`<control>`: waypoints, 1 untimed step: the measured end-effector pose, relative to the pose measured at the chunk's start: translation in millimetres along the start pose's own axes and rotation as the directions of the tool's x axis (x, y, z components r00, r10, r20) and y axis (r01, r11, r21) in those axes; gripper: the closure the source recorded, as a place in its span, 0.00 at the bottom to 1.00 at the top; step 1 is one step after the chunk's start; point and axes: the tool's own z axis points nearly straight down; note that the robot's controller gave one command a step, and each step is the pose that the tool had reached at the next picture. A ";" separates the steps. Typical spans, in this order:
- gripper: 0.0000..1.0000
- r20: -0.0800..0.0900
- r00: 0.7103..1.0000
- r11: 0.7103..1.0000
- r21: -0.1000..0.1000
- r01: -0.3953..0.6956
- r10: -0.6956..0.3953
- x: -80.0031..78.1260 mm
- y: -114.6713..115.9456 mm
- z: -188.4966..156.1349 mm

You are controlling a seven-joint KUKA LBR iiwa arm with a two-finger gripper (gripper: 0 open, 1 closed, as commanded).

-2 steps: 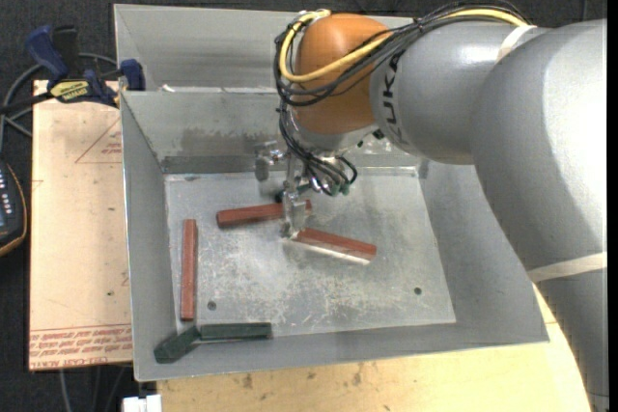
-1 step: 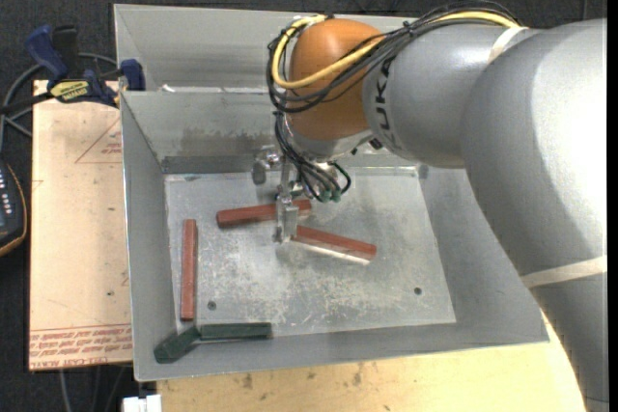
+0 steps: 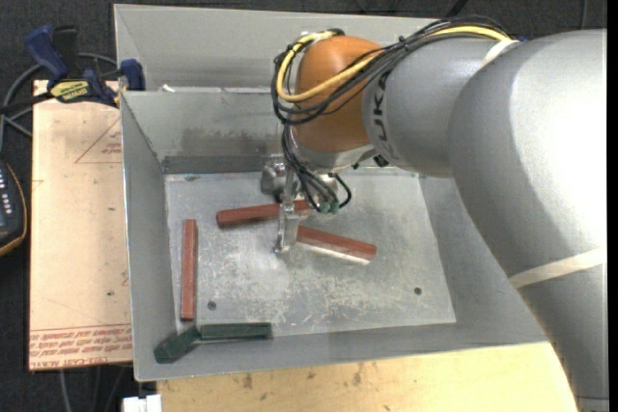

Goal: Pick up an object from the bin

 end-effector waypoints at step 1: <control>0.00 0.002 1.000 1.000 0.000 0.001 -0.001 -0.6 0.6 -0.5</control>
Offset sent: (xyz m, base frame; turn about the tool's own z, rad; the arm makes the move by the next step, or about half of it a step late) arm 0.0000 0.0000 0.0000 0.0000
